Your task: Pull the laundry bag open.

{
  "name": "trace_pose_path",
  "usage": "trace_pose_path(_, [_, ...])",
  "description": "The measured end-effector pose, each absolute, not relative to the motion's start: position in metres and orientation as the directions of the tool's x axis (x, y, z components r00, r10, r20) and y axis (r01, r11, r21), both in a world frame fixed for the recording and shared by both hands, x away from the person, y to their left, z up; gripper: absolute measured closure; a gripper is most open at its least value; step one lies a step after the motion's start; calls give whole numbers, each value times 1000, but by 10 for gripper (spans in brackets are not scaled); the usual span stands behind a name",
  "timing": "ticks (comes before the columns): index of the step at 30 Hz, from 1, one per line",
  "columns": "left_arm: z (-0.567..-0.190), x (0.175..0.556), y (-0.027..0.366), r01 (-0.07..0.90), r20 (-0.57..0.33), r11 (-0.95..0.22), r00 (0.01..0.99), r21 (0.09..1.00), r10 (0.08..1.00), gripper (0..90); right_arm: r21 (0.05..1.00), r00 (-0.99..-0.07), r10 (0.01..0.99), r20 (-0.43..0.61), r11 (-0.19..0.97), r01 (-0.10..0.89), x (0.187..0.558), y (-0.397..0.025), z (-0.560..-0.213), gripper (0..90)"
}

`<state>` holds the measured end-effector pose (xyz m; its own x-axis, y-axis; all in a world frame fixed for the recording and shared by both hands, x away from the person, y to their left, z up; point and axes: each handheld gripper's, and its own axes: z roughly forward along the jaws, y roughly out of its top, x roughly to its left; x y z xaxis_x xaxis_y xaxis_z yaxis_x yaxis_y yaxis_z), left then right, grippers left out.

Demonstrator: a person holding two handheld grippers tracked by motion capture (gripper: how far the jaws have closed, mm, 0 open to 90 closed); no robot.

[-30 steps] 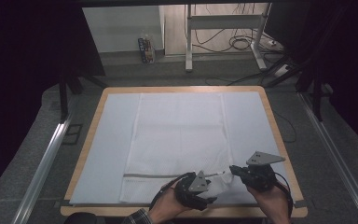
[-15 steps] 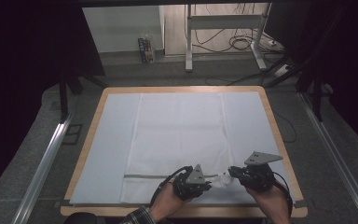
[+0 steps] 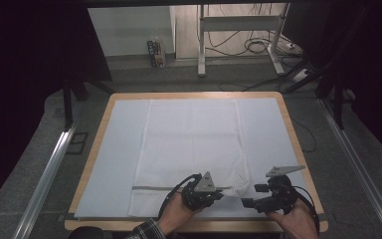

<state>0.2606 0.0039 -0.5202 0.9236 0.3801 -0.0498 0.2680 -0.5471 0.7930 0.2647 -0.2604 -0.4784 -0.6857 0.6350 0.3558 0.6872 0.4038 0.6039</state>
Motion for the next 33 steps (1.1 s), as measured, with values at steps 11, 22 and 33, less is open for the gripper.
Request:
trace_pose_path(11, [-525,252,-5,214,10,-595,937,774,349,878,499,-615,620,487,379,779,276,-253,-500,68])
trace_pose_path(22, [-531,245,-14,167,60,-639,946,751,318,867,523,-586,620,521,311,794,291,-244,-495,120])
trace_pose_path(33, [-534,249,-12,187,16,-638,954,747,298,825,499,-575,702,421,350,793,298,-250,-501,600])
